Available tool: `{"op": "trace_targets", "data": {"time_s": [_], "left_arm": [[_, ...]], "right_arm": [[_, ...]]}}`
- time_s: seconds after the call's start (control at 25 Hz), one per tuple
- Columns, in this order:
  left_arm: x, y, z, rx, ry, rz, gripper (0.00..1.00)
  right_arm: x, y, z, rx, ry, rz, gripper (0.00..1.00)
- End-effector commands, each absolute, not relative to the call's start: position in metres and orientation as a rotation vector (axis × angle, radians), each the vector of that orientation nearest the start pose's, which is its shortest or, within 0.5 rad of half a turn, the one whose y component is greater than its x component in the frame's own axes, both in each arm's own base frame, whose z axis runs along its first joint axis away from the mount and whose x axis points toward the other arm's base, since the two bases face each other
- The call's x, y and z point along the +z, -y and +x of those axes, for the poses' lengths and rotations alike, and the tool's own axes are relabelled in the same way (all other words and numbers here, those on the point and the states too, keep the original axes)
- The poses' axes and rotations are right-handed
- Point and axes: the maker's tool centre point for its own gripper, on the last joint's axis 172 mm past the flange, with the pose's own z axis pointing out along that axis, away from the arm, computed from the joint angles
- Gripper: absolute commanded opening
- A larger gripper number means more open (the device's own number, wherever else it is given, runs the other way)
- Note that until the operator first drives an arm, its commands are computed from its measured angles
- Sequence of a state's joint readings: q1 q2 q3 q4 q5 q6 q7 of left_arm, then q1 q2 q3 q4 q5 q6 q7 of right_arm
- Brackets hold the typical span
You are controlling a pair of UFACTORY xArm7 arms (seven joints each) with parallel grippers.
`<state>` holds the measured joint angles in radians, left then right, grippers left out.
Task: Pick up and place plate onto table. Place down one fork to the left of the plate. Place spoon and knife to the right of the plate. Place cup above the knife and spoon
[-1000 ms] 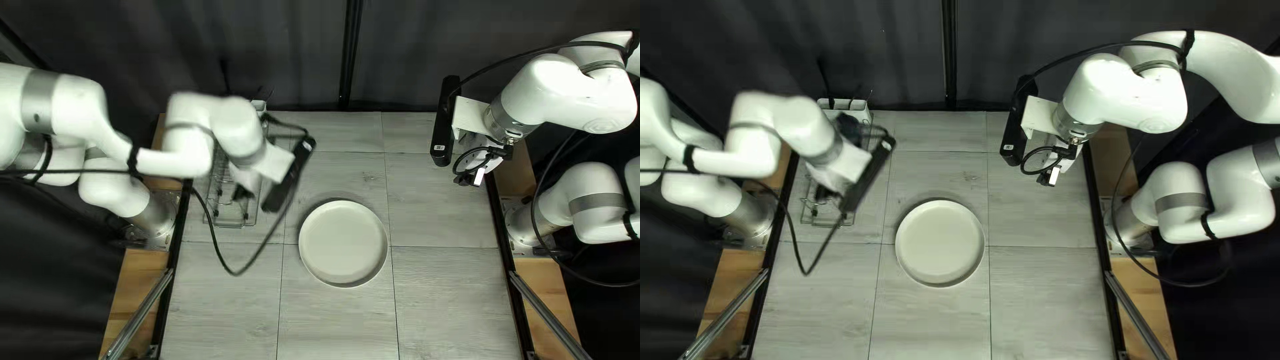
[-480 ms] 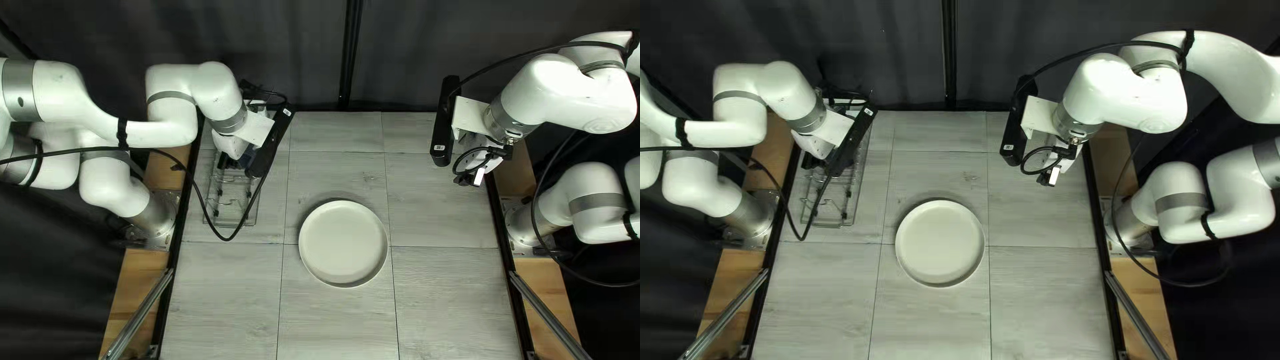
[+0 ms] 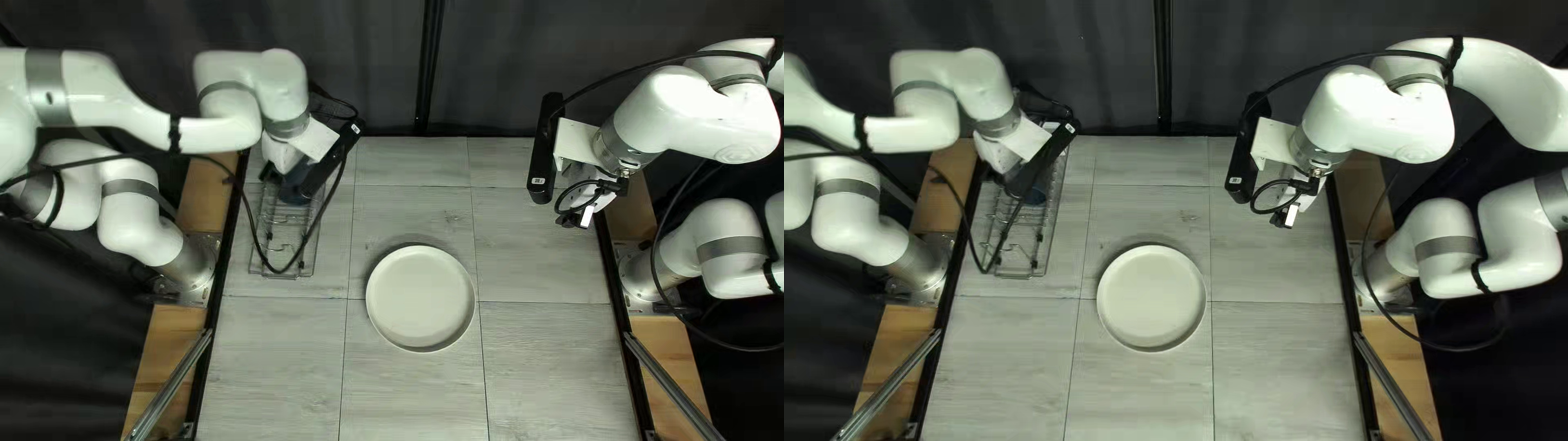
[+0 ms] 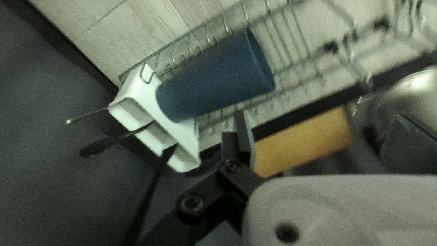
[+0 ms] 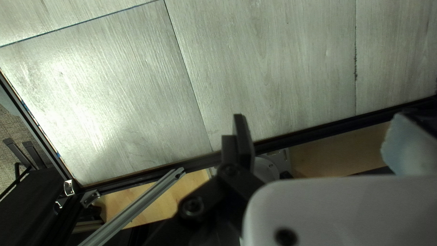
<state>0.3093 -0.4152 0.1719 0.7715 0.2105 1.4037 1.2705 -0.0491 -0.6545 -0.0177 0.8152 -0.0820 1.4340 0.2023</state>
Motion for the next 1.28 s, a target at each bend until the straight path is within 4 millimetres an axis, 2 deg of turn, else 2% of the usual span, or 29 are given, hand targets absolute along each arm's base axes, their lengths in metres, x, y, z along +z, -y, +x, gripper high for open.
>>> {"op": "trace_targets", "data": {"time_s": [0.04, 0.36, 0.64, 0.76, 0.92, 1.0, 1.28], "left_arm": [[0.204, -0.184, 0.234, 0.334, -1.647, -2.806, 1.0], [0.2, -0.184, 0.235, 0.335, -1.609, -2.818, 1.0], [0.157, -0.197, 0.247, 0.295, -1.883, -2.553, 1.0], [0.144, -0.198, 0.247, 0.293, -1.939, -2.501, 1.0], [0.112, -0.205, 0.244, 0.276, -2.006, -2.456, 1.0], [0.102, -0.21, 0.24, 0.26, -2.024, -2.437, 1.0], [0.091, -0.227, 0.226, 0.239, -2.084, -2.372, 1.0]], "right_arm": [[0.308, 0.04, 0.296, -0.065, -0.409, -3.183, 1.0], [0.308, 0.04, 0.296, -0.065, -0.409, -3.183, 1.0], [0.308, 0.04, 0.296, -0.065, -0.409, -3.183, 1.0], [0.308, 0.04, 0.296, -0.065, -0.409, -3.183, 1.0], [0.308, 0.04, 0.296, -0.065, -0.409, -3.183, 1.0], [0.308, 0.04, 0.296, -0.065, -0.409, -3.183, 1.0], [0.308, 0.04, 0.296, -0.065, -0.409, -3.183, 1.0]]}}
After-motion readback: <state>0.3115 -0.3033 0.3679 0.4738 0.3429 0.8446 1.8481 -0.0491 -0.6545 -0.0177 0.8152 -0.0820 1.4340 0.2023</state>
